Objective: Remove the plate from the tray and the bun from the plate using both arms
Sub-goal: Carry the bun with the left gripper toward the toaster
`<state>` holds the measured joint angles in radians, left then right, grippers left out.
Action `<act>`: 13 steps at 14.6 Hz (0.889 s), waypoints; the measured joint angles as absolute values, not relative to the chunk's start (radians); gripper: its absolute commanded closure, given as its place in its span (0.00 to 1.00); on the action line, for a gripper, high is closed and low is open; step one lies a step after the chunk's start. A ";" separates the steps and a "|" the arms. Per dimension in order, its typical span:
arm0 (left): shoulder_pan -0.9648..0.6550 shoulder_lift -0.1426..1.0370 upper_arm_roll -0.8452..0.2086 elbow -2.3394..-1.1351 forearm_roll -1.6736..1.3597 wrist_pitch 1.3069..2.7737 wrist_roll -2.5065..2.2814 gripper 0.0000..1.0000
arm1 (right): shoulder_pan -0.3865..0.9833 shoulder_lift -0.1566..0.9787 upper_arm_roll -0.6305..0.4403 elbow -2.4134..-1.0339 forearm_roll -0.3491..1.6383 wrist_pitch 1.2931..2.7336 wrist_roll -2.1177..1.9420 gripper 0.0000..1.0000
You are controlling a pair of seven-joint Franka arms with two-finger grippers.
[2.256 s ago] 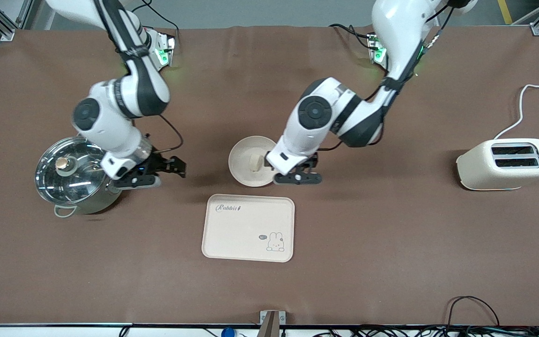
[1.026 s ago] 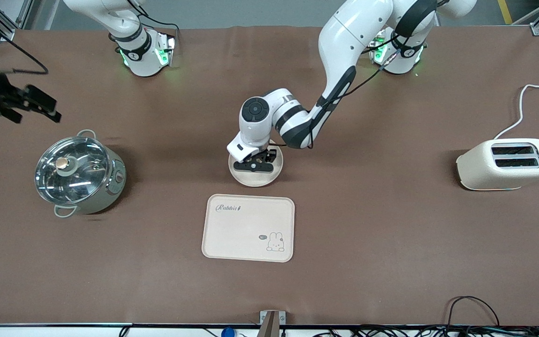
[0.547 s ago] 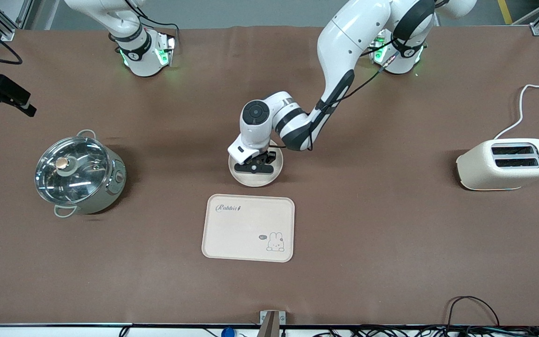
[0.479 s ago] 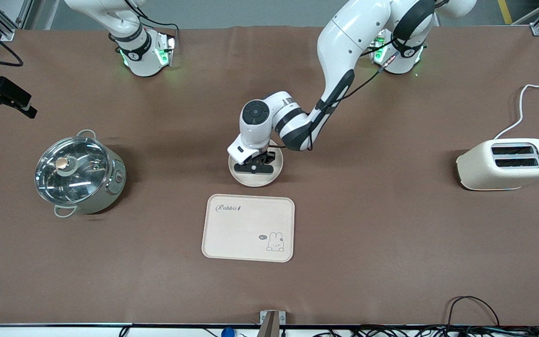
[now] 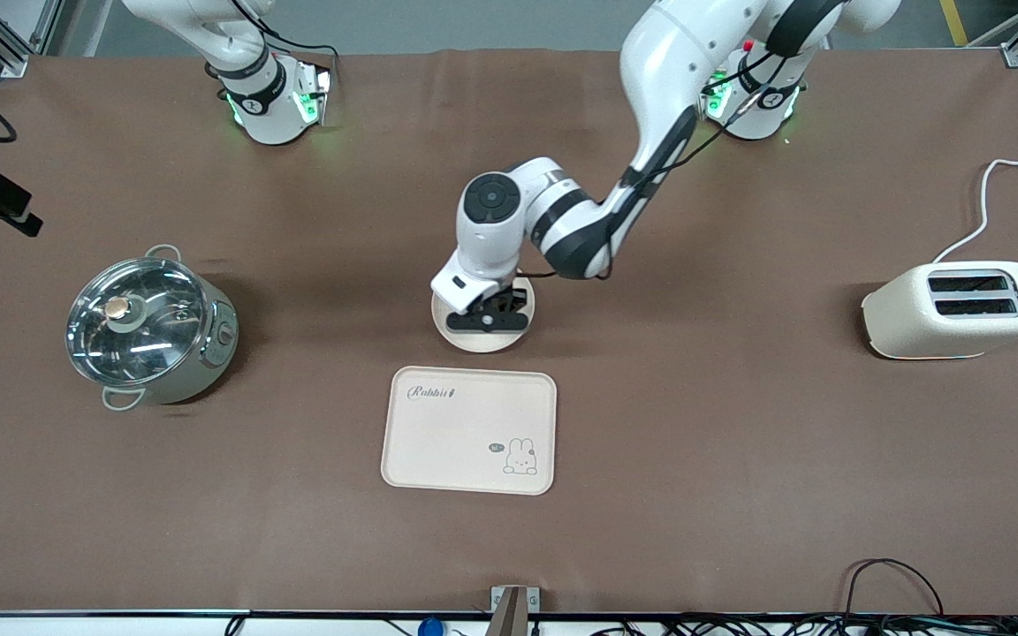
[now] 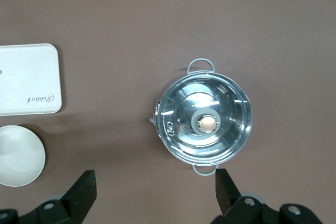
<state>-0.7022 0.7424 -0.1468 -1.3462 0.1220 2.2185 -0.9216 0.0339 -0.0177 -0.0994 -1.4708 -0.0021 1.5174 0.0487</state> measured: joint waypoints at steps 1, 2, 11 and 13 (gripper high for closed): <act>-0.656 0.700 -0.146 -1.345 0.125 2.171 -0.919 0.68 | 0.031 -0.012 -0.099 -1.451 -0.014 1.505 0.049 0.00; -0.606 0.661 -0.146 -1.345 0.126 2.120 -0.900 0.68 | 0.031 -0.009 -0.099 -1.440 -0.026 1.497 0.049 0.00; -0.225 0.540 -0.148 -1.514 0.133 1.996 -0.721 0.68 | 0.059 0.005 -0.081 -1.435 -0.040 1.492 0.049 0.00; -0.150 0.537 -0.149 -1.553 0.133 2.003 -0.657 0.68 | 0.059 0.006 -0.081 -1.435 -0.040 1.496 0.049 0.00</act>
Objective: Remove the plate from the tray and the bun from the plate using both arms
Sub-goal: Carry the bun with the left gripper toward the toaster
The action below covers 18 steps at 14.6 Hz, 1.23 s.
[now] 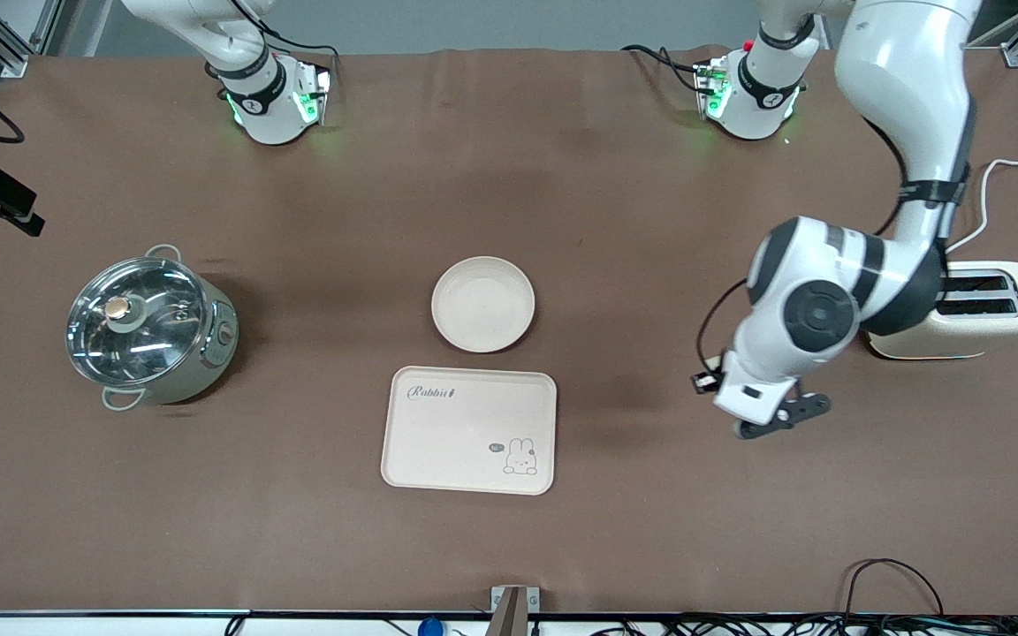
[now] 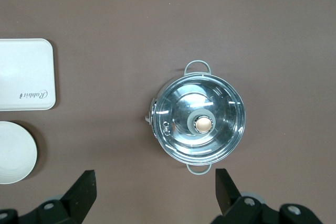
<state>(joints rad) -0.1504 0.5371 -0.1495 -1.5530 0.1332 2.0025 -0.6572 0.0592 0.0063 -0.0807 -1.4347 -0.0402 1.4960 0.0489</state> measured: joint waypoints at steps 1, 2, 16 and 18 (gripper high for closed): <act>-0.116 0.537 -0.150 -1.573 0.133 2.016 -0.628 0.68 | 0.060 0.006 -0.081 -1.435 -0.040 1.496 0.049 0.00; -0.089 0.538 -0.150 -1.599 0.133 2.045 -0.607 0.68 | 0.062 0.007 -0.080 -1.435 -0.040 1.496 0.049 0.00; -0.054 0.643 -0.156 -1.765 0.188 2.323 -0.588 0.00 | 0.087 0.009 -0.078 -1.433 -0.040 1.500 0.050 0.00; -0.057 0.642 -0.158 -1.757 0.190 2.323 -0.588 0.00 | 0.089 0.009 -0.078 -1.433 -0.038 1.500 0.050 0.00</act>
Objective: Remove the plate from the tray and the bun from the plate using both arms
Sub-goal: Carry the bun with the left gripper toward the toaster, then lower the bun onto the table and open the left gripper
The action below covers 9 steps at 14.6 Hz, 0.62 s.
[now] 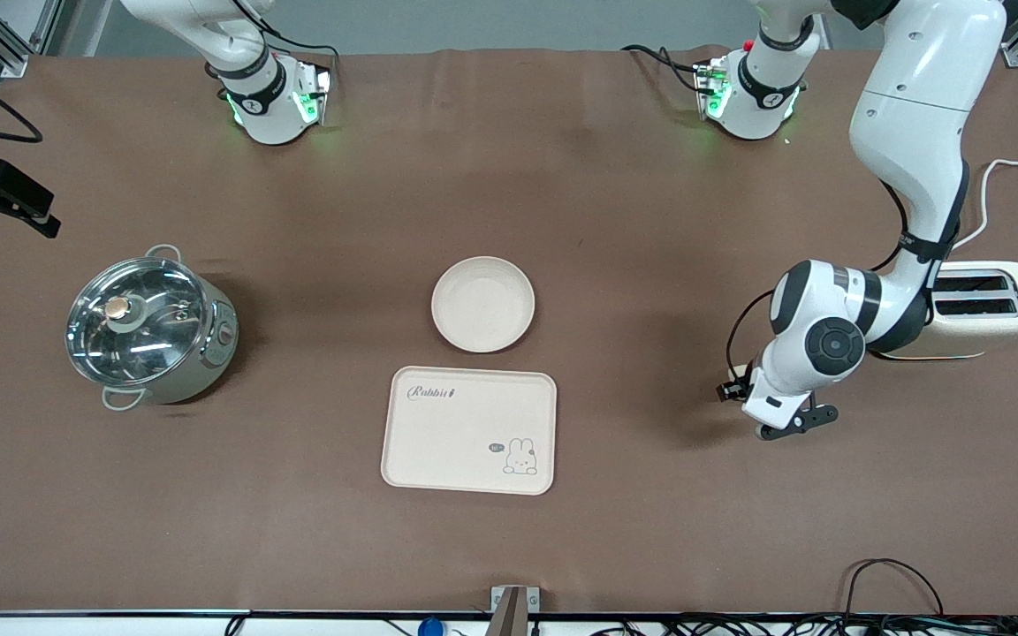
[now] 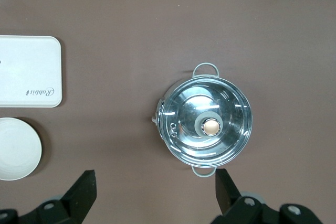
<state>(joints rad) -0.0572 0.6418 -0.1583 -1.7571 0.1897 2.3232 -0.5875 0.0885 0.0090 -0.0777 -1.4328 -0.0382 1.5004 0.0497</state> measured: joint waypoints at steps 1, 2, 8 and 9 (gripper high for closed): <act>-0.059 0.639 -0.161 -1.751 0.190 2.323 -0.588 0.00 | 0.089 0.009 -0.078 -1.433 -0.038 1.501 0.050 0.00; -0.060 0.631 -0.162 -1.743 0.190 2.323 -0.588 0.00 | 0.091 0.009 -0.077 -1.433 -0.038 1.501 0.050 0.00; -0.062 0.481 -0.164 -1.677 0.192 2.184 -0.578 0.00 | 0.110 0.009 -0.077 -1.431 -0.037 1.501 0.052 0.00; -0.061 0.447 -0.164 -1.660 0.192 2.149 -0.562 0.00 | 0.110 0.009 -0.077 -1.431 -0.037 1.501 0.052 0.00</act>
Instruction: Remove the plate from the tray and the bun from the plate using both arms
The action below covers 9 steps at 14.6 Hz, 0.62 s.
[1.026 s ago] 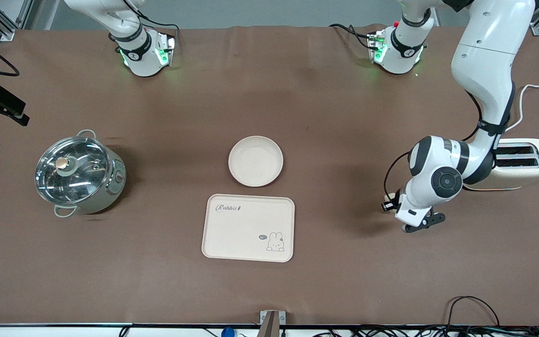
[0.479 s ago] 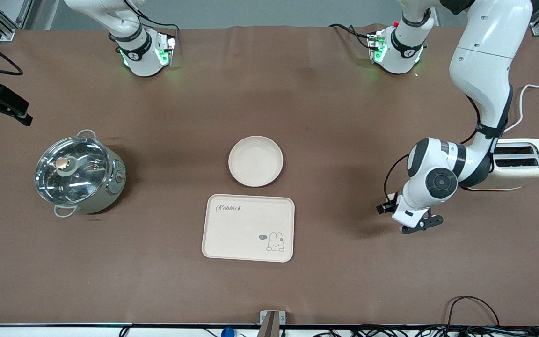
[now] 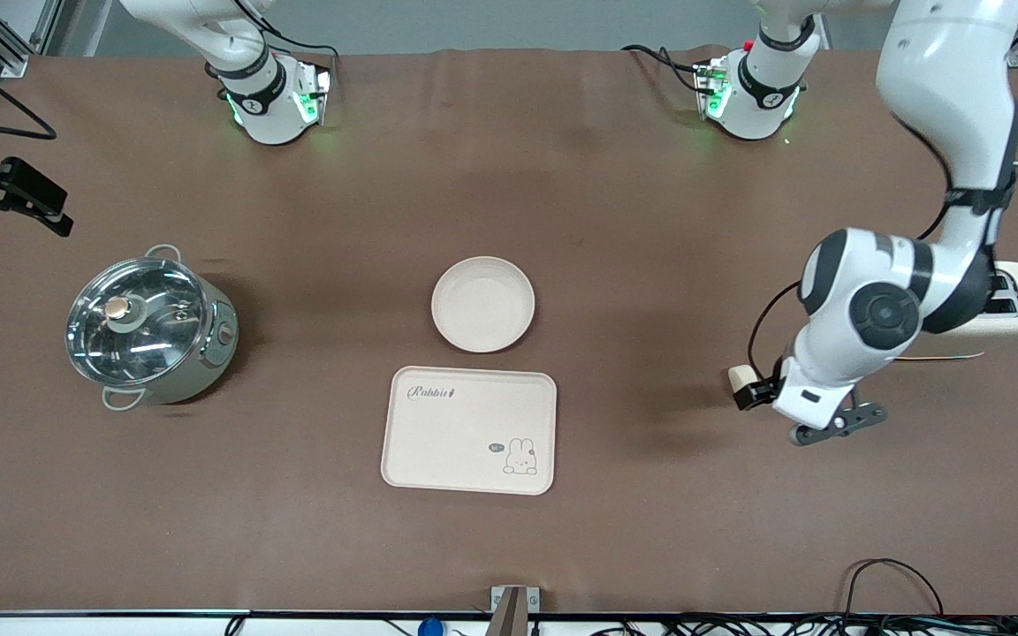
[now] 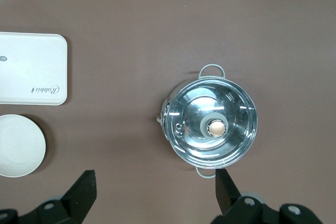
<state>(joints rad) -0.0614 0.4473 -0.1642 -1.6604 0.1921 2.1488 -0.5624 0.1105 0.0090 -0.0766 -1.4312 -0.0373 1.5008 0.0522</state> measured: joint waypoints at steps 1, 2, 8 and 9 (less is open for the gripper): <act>-0.060 0.415 -0.164 -1.642 0.192 2.116 -0.538 0.00 | 0.110 0.009 -0.077 -1.431 -0.037 1.501 0.052 0.00; -0.058 0.382 -0.164 -1.620 0.192 2.074 -0.504 0.00 | 0.110 0.009 -0.077 -1.431 -0.037 1.501 0.052 0.00; -0.051 0.194 -0.163 -1.495 0.192 1.796 -0.287 0.00 | 0.110 0.009 -0.077 -1.431 -0.037 1.501 0.053 0.00; -0.051 0.173 -0.162 -1.493 0.192 1.775 -0.259 0.00 | 0.110 0.010 -0.077 -1.431 -0.037 1.501 0.053 0.00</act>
<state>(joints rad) -0.0509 0.1731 -0.1624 -1.4930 0.1923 1.7749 -0.2595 0.1104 0.0097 -0.0772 -1.4312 -0.0373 1.5007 0.0530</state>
